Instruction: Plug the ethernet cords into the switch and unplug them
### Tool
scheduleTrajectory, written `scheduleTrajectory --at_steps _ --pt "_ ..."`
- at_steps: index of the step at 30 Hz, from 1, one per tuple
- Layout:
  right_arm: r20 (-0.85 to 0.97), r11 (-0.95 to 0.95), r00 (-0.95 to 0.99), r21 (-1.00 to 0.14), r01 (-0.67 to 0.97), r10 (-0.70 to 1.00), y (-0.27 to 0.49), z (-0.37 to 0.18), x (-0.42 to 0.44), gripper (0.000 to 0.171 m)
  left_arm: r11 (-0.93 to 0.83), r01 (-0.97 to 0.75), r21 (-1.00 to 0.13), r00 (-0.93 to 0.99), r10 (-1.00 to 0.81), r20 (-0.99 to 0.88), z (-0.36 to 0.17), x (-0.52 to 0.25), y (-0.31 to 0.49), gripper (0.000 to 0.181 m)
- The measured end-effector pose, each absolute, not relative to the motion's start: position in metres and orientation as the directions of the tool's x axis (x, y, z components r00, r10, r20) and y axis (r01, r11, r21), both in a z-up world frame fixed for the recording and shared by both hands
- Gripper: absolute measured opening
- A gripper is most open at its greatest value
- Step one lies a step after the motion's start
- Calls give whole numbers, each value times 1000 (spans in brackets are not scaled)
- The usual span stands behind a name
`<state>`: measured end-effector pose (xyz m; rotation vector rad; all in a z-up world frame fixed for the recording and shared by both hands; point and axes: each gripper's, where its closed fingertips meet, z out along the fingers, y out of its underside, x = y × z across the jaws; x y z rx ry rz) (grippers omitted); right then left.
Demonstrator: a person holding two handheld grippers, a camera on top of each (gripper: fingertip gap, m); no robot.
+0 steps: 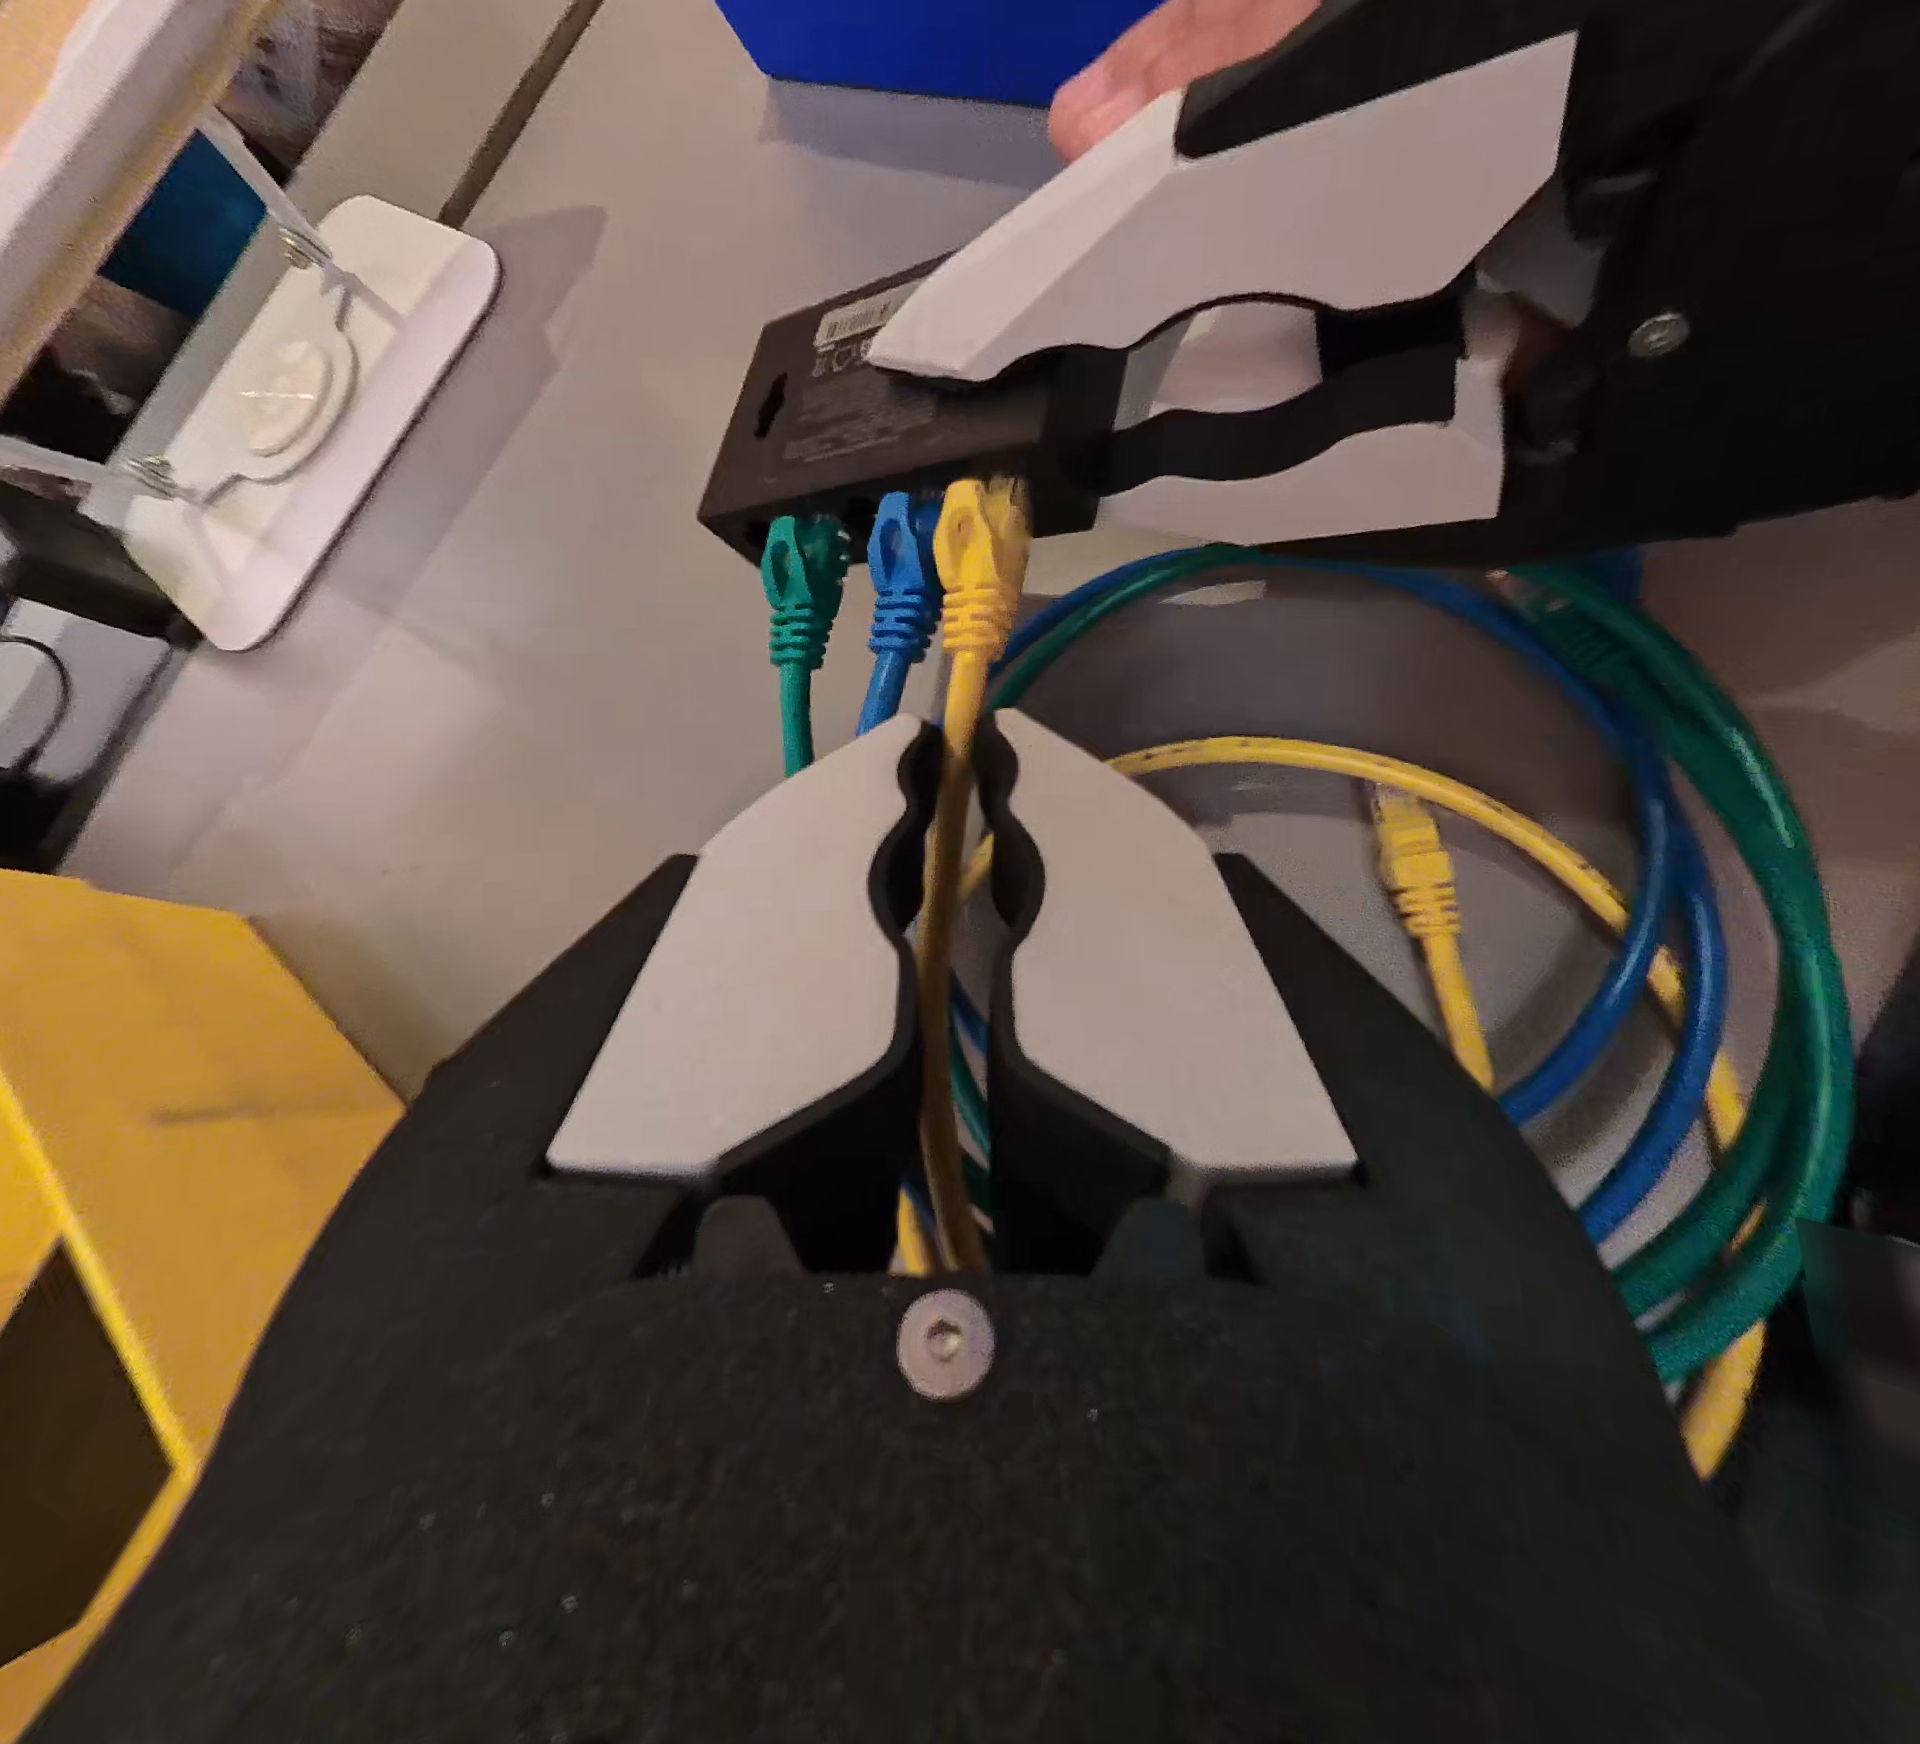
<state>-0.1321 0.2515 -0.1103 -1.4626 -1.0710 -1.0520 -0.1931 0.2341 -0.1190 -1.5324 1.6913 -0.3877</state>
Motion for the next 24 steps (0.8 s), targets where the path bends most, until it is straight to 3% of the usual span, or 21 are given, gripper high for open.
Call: scheduleTrajectory --at_steps 7,24 --pt "959 -138 263 -248 959 104 252 -106 -127 25 290 -655 -698 75 -894 -441 -109 -187 233 5" --pt "970 -105 185 -170 980 158 250 -110 -127 26 225 -629 -744 25 -951 -308 -114 -188 228 6"
